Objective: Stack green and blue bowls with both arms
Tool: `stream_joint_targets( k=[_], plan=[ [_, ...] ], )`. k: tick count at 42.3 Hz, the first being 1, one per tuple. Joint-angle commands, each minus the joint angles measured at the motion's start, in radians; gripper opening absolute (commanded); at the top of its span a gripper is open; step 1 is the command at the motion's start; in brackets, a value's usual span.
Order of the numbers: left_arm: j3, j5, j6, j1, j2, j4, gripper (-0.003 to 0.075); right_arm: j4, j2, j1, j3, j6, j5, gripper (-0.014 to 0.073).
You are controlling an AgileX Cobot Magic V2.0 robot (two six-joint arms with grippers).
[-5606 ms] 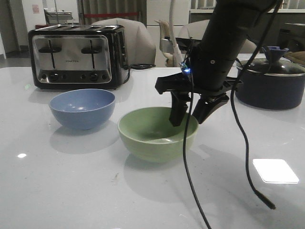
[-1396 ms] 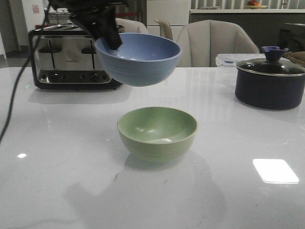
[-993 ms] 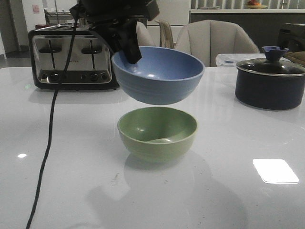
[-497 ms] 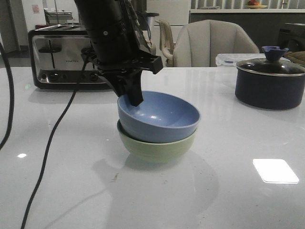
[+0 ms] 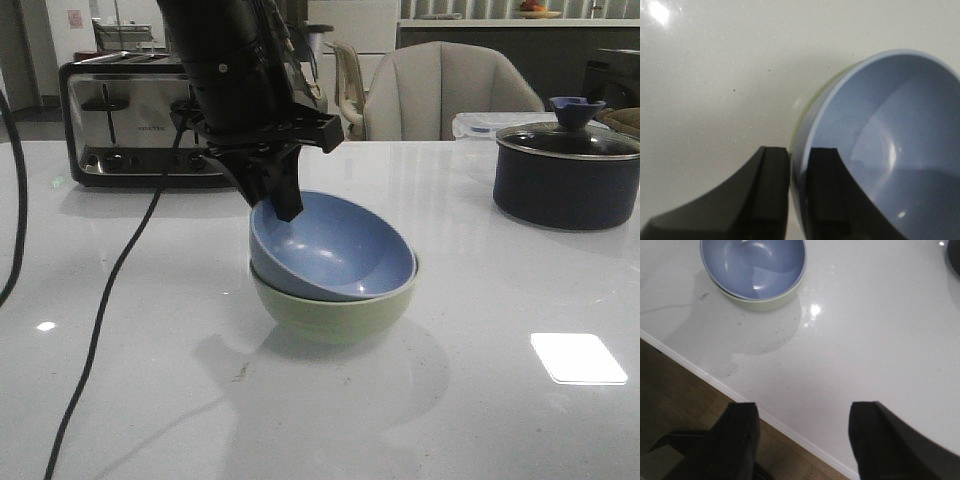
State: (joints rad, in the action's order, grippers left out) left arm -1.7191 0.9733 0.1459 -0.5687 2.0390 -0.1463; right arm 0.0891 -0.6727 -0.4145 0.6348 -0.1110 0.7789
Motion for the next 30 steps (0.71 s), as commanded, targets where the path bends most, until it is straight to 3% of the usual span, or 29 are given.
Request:
stream_joint_targets(
  k=[1, 5, 10, 20, 30],
  plan=[
    [-0.029, -0.032, 0.008, -0.006, -0.071, -0.011, 0.0364, -0.002, 0.005, 0.001, 0.028, -0.006, -0.060, 0.0504],
    [-0.029, -0.034, 0.008, -0.006, -0.079, -0.011, 0.0548, -0.002, 0.005, 0.001, 0.028, -0.006, -0.060, 0.0504],
    [-0.029, -0.027, 0.015, -0.006, -0.117, 0.002, 0.0648, -0.002, 0.005, 0.001, 0.028, -0.006, -0.060, 0.0504],
    [-0.018, 0.003, 0.017, -0.007, -0.300, -0.001, 0.0589, -0.002, 0.005, 0.001, 0.028, -0.006, -0.060, 0.0504],
    [0.186, -0.071, 0.017, -0.009, -0.624, -0.012, 0.0502, -0.002, 0.005, 0.001, 0.028, -0.006, -0.060, 0.0504]
  ],
)
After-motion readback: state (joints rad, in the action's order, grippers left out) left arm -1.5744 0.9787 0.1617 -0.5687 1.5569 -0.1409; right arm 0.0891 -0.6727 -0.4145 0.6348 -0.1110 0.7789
